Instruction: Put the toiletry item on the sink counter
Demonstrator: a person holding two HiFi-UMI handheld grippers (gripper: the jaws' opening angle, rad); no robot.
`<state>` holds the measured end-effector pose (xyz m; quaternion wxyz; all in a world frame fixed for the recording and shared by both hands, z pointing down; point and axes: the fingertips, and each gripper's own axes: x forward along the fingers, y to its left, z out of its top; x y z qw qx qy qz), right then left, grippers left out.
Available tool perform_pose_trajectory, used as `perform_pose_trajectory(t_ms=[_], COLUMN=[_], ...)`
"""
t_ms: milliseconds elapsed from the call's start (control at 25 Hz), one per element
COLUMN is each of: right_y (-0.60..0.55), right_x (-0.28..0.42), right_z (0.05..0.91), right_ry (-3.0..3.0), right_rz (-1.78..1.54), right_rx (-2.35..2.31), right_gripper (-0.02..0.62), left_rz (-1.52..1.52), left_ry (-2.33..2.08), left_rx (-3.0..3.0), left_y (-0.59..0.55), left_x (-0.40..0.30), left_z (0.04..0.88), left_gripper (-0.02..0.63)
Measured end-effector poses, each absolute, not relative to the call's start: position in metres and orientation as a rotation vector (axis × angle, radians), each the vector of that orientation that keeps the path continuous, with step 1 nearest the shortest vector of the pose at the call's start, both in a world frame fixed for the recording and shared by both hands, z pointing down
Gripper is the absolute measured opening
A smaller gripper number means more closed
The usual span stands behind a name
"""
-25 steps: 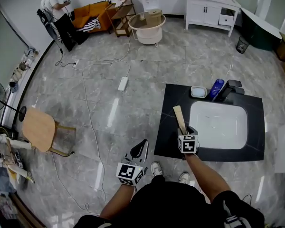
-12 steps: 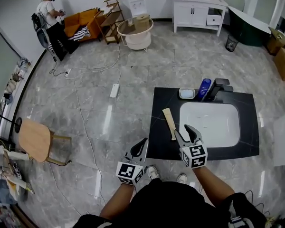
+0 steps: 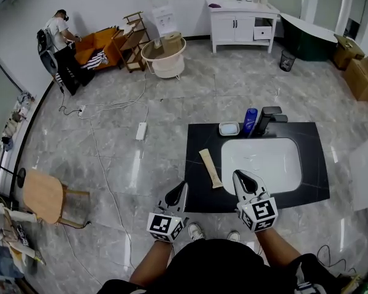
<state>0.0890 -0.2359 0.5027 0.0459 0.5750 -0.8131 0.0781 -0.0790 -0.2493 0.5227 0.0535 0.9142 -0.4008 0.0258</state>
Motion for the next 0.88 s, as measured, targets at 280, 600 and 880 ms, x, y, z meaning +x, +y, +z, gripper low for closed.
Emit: perform_pose_trajectory(t_ms=[280, 600, 880], right_y=[-0.214, -0.200, -0.196], right_x=[0.111, 0.123, 0.122], right_z=[0.482, 0.465, 0.450], right_ry=[-2.490, -2.460, -2.520], right_rz=[0.131, -0.001, 0.030], right_rx=[1.813, 1.815, 1.848], right_gripper=[0.005, 0.005, 0.005], left_rz=[0.029, 0.045, 0.050], left_ry=[-1.136, -1.063, -1.052], left_rx=[2.830, 2.848, 2.849], left_y=[-0.244, -0.235, -0.230], left_x=[-0.046, -0.024, -0.023], left_z=[0.509, 0.512, 0.513], left_gripper=[0.009, 0.009, 0.009])
